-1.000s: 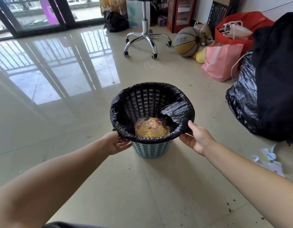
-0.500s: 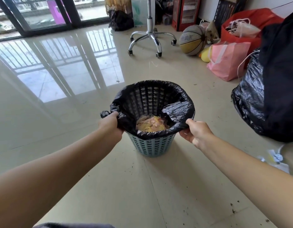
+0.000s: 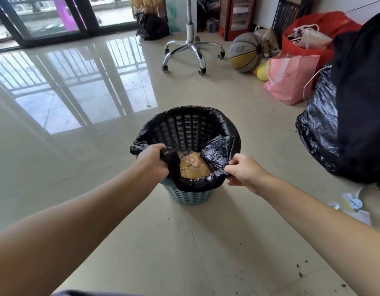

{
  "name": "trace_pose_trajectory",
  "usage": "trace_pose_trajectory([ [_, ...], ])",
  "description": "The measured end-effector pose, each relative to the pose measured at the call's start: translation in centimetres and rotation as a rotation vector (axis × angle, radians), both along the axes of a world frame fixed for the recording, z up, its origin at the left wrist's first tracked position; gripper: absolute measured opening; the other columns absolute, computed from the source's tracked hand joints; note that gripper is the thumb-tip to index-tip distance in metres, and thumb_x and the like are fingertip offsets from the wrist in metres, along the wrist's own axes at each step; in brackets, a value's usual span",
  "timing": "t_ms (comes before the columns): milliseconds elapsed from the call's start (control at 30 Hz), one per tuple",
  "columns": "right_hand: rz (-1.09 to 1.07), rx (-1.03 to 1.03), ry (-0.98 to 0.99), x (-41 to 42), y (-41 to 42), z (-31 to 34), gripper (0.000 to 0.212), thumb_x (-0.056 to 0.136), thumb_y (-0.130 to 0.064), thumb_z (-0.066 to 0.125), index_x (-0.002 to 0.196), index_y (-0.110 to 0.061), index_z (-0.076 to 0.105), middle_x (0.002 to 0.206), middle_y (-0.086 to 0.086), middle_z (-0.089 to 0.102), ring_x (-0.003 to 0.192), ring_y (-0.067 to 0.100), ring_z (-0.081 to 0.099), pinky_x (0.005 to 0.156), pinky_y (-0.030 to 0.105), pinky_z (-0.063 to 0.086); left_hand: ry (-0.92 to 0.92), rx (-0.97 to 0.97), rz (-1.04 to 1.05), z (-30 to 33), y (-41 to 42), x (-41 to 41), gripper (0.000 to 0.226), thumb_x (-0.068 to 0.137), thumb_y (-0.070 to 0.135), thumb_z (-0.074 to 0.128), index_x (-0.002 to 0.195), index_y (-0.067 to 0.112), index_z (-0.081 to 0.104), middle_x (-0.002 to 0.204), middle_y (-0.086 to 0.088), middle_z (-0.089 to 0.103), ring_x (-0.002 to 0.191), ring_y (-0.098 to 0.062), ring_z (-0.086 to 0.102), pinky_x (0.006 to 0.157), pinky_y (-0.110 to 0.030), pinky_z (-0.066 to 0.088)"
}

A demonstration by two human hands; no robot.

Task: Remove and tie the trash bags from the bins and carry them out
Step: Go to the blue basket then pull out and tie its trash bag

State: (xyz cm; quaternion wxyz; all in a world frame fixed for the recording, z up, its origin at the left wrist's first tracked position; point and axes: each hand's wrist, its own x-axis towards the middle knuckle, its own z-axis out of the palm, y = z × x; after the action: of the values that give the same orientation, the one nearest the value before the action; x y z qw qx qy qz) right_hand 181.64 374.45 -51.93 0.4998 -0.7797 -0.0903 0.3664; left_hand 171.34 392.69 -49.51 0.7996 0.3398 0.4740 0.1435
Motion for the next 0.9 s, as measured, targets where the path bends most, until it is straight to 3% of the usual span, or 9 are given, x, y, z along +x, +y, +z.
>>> trace_pose_trajectory([
  [100,0.050,-0.049,-0.237,0.7,0.2,0.5,0.022,0.081,0.003,0.052,0.070,-0.015,0.044,0.064,0.004,0.046,0.049,0.018,0.045,0.053,0.031,0.046,-0.082,0.101,0.107,0.7,2.3,0.1,0.008,0.097,0.008,0.044,0.097,0.002,0.048,0.079,-0.011,0.054,0.059,-0.019,0.060,0.048,-0.032,0.054],
  [233,-0.268,0.050,-0.414,3.1,-0.4,1.0,0.015,0.081,-0.002,0.051,0.091,-0.010,0.059,0.069,0.002,0.055,0.058,0.020,0.054,0.074,0.043,0.052,-0.048,0.367,0.276,0.6,4.0,-0.7,0.013,0.093,0.001,0.051,0.102,0.003,0.042,0.097,-0.018,0.058,0.064,-0.018,0.065,0.045,-0.028,0.055],
  [367,-0.236,0.091,-0.635,2.9,0.6,1.4,0.021,0.088,-0.007,0.049,0.100,-0.011,0.066,0.085,0.006,0.061,0.078,0.017,0.054,0.078,0.029,0.045,0.002,0.598,-0.029,1.2,0.8,-0.3,0.016,0.095,0.001,0.044,0.083,0.011,0.042,0.079,-0.011,0.056,0.045,-0.009,0.060,0.045,-0.027,0.056],
  [433,-0.154,0.146,-0.718,1.7,2.2,1.8,0.021,0.091,-0.008,0.052,0.105,-0.009,0.068,0.101,0.004,0.057,0.094,0.012,0.053,0.089,0.012,0.040,0.073,0.654,-0.209,1.1,-0.5,0.2,0.010,0.096,0.005,0.046,0.086,0.009,0.046,0.082,-0.011,0.056,0.053,-0.014,0.060,0.051,-0.027,0.059],
  [533,-0.023,0.252,-0.669,0.2,4.7,1.9,0.019,0.092,-0.009,0.056,0.105,-0.008,0.069,0.117,0.002,0.051,0.109,0.007,0.049,0.091,-0.005,0.029,0.113,0.694,-0.383,0.9,-1.0,0.1,0.014,0.095,0.009,0.050,0.081,0.009,0.050,0.082,-0.009,0.058,0.068,-0.017,0.062,0.062,-0.028,0.060],
  [600,0.096,0.290,-0.535,-0.9,5.9,1.9,0.019,0.092,-0.011,0.057,0.106,-0.009,0.069,0.134,0.002,0.047,0.121,0.005,0.044,0.105,0.008,0.028,0.136,0.772,-0.470,1.0,-0.9,-0.2,0.020,0.094,0.011,0.053,0.074,0.012,0.052,0.074,-0.005,0.056,0.067,-0.015,0.059,0.066,-0.029,0.056],
  [667,0.195,0.354,-0.325,-2.3,6.7,2.2,0.016,0.093,-0.012,0.055,0.105,-0.011,0.067,0.135,0.008,0.051,0.116,0.009,0.048,0.104,0.026,0.038,0.138,0.834,-0.532,1.1,-0.9,-0.6,0.023,0.092,0.010,0.053,0.069,0.015,0.057,0.064,0.000,0.057,0.060,-0.012,0.057,0.060,-0.024,0.052],
  [767,0.346,0.336,-0.138,-3.5,7.0,3.0,0.031,0.092,-0.030,0.058,0.121,-0.021,0.050,0.110,0.005,0.062,0.101,0.015,0.060,0.089,0.029,0.050,0.098,0.663,-0.548,1.0,-0.3,-1.1,0.025,0.091,0.008,0.049,0.074,0.016,0.065,0.064,-0.001,0.064,0.063,-0.017,0.064,0.071,-0.031,0.056],
  [900,0.581,0.138,-0.402,-3.2,7.1,2.9,0.067,0.086,-0.028,0.066,0.142,-0.034,0.030,0.128,-0.011,0.050,0.116,0.003,0.048,0.101,0.019,0.038,-0.026,0.285,-0.570,1.7,1.5,-1.9,0.018,0.095,0.008,0.043,0.089,0.008,0.059,0.081,-0.008,0.061,0.073,-0.019,0.060,0.076,-0.032,0.055],
])
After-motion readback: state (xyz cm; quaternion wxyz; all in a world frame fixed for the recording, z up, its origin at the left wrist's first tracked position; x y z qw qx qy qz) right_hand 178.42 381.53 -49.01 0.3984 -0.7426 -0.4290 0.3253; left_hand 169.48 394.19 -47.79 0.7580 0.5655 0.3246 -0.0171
